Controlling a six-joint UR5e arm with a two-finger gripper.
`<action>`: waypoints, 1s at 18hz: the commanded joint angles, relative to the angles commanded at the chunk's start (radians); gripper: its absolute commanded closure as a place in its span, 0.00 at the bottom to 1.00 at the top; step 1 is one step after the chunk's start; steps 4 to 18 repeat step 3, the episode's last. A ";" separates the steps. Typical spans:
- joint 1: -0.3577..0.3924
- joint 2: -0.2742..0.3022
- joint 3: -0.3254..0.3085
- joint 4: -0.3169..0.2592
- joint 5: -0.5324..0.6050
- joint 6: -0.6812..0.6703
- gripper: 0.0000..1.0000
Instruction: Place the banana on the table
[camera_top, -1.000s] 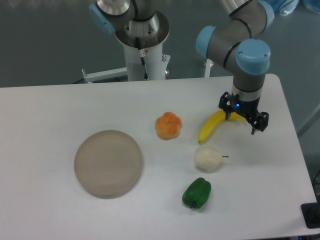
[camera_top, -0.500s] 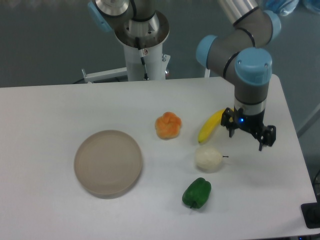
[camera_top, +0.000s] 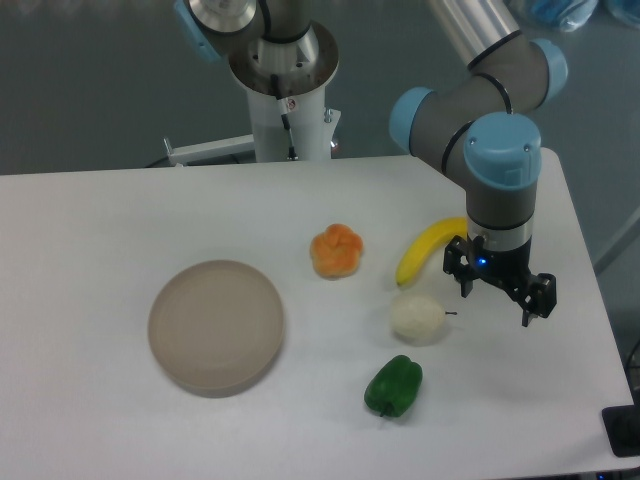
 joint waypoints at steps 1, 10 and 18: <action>0.000 0.002 -0.002 0.000 0.000 0.002 0.00; 0.000 0.002 -0.002 0.000 0.000 0.002 0.00; 0.000 0.002 -0.002 0.000 0.000 0.002 0.00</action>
